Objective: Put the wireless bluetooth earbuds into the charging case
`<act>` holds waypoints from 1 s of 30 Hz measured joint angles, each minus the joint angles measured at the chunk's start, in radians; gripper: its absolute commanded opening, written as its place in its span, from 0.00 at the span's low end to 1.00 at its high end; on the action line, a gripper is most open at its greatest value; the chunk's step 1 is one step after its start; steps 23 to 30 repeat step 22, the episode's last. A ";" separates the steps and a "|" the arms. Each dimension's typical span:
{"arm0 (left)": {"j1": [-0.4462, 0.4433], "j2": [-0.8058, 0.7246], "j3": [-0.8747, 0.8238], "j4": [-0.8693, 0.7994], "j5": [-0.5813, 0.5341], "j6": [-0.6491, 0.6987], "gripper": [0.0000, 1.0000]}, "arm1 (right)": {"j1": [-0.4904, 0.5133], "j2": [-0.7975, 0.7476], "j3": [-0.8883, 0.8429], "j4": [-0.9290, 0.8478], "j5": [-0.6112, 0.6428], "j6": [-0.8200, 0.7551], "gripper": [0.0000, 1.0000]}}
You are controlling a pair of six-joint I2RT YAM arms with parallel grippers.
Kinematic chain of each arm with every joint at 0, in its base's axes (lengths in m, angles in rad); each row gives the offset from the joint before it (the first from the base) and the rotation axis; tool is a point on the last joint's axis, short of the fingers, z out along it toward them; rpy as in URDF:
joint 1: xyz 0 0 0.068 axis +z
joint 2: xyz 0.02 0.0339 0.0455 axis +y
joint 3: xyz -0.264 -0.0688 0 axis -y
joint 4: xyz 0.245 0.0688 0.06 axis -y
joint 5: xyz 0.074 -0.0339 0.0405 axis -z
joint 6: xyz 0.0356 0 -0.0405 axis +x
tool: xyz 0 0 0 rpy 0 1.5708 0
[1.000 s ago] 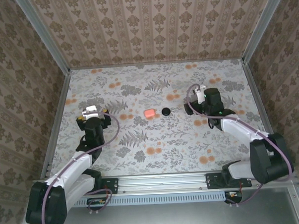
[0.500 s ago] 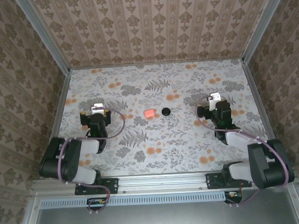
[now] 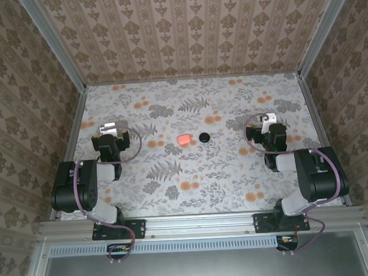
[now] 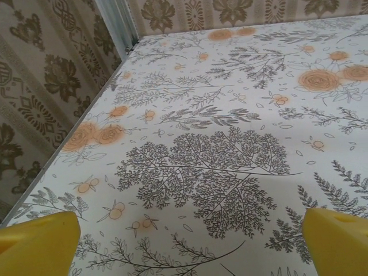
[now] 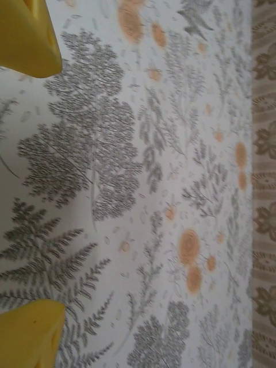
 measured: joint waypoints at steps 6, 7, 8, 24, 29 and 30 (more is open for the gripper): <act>0.000 0.000 0.000 -0.002 0.035 -0.001 1.00 | 0.000 0.000 0.004 -0.002 0.000 0.017 1.00; 0.000 0.000 0.000 -0.002 0.037 -0.001 1.00 | 0.000 0.000 0.004 -0.002 0.000 0.018 1.00; 0.000 0.000 0.000 -0.002 0.038 0.000 1.00 | 0.000 0.000 0.004 -0.002 0.000 0.020 1.00; 0.001 0.000 0.002 -0.023 0.101 0.000 1.00 | 0.000 0.000 0.004 -0.002 0.000 0.024 1.00; 0.001 0.000 0.002 -0.023 0.101 0.000 1.00 | 0.000 0.000 0.004 -0.002 0.000 0.024 1.00; 0.001 0.000 0.002 -0.023 0.101 0.000 1.00 | 0.000 0.000 0.004 -0.002 0.000 0.024 1.00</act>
